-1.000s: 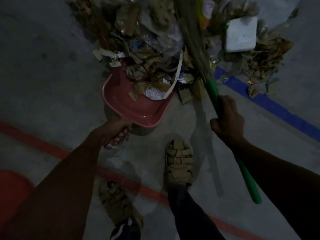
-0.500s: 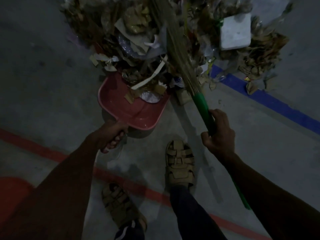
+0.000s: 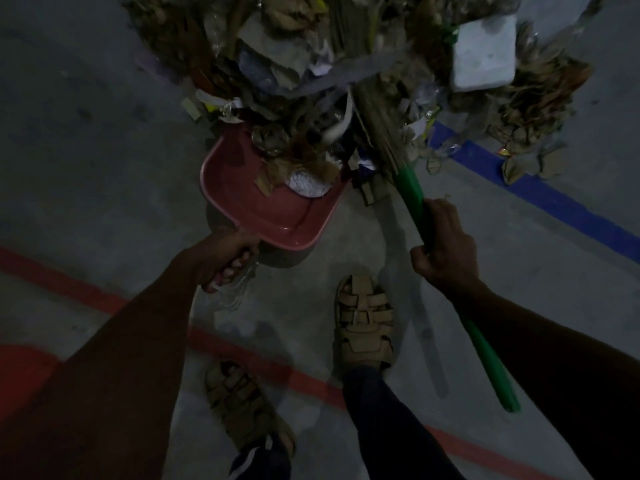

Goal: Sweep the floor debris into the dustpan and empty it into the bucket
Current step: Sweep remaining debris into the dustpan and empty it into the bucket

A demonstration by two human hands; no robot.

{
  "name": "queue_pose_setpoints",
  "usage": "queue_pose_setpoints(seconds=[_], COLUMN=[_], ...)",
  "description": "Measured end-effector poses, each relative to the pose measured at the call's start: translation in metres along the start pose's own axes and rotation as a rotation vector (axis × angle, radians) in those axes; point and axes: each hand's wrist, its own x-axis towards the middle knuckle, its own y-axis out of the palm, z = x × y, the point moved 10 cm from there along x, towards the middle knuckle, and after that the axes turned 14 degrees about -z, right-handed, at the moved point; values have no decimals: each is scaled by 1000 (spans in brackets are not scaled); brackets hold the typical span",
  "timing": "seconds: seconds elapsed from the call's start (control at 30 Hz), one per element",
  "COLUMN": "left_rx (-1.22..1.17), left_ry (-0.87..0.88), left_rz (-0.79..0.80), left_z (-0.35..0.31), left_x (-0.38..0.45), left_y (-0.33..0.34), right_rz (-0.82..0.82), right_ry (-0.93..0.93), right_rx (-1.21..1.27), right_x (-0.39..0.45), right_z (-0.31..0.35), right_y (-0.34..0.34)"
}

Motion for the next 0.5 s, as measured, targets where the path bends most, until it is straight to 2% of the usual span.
queue_pose_setpoints(seconds=[0.2, 0.33, 0.5], left_rx=[3, 10, -29], left_ry=[-16, -11, 5], left_rz=[-26, -23, -32], left_z=[5, 5, 2], left_x=[1, 1, -2], left_y=[-2, -2, -1], right_rz=[1, -12, -154], right_ry=[3, -66, -32], right_rx=[96, 142, 170], right_x=[-33, -50, -44], right_z=[14, 32, 38], right_y=[-4, -15, -31])
